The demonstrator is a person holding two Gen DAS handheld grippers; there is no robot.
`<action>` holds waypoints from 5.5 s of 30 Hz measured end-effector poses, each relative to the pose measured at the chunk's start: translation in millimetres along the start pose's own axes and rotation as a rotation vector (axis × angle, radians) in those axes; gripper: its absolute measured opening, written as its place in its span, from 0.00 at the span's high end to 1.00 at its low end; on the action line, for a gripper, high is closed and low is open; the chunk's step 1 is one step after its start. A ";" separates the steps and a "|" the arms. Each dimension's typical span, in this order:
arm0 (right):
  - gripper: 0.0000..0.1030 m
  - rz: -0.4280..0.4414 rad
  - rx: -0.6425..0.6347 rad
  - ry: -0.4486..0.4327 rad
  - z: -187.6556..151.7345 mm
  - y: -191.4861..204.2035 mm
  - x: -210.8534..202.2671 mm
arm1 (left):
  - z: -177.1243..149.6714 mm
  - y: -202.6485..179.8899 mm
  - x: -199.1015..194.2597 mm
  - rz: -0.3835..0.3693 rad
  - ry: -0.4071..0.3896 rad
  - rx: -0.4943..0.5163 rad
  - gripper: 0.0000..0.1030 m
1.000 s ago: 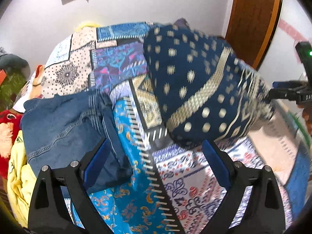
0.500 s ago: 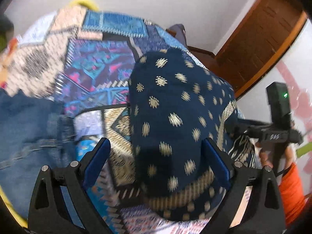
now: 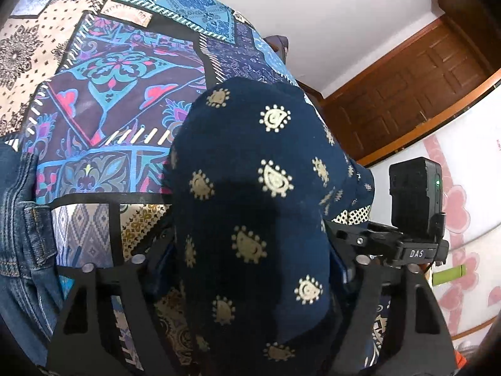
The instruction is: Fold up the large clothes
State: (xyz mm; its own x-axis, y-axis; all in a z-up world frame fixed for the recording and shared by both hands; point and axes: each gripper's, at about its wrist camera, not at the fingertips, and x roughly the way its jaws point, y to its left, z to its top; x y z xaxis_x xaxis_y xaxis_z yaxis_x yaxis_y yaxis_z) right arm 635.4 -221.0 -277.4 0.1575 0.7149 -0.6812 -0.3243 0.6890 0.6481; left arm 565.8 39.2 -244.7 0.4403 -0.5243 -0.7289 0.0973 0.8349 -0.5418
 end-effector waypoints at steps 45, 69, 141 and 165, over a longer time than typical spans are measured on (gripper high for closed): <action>0.71 -0.003 -0.264 0.112 -38.3 290.4 165.0 | -75.7 196.8 -239.2 0.142 -0.181 -0.128 0.52; 0.25 -0.281 -0.716 -0.086 -115.3 345.6 128.2 | -133.3 162.3 -294.6 0.315 -0.306 -0.021 0.17; 0.00 -0.217 -0.643 -0.864 -377.0 437.1 -193.5 | -338.6 -121.3 -464.1 0.590 -1.000 0.291 0.00; 0.00 -0.219 -0.644 -0.852 -371.9 431.9 -191.5 | -338.3 -123.9 -455.5 0.603 -0.990 0.314 0.00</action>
State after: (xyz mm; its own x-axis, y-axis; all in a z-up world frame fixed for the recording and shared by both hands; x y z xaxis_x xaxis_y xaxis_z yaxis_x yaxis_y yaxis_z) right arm 118.3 -104.5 6.4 0.7858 0.6025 -0.1394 -0.5987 0.7977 0.0727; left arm 51.2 117.9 12.9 0.9713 0.2068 -0.1174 -0.2080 0.9781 0.0021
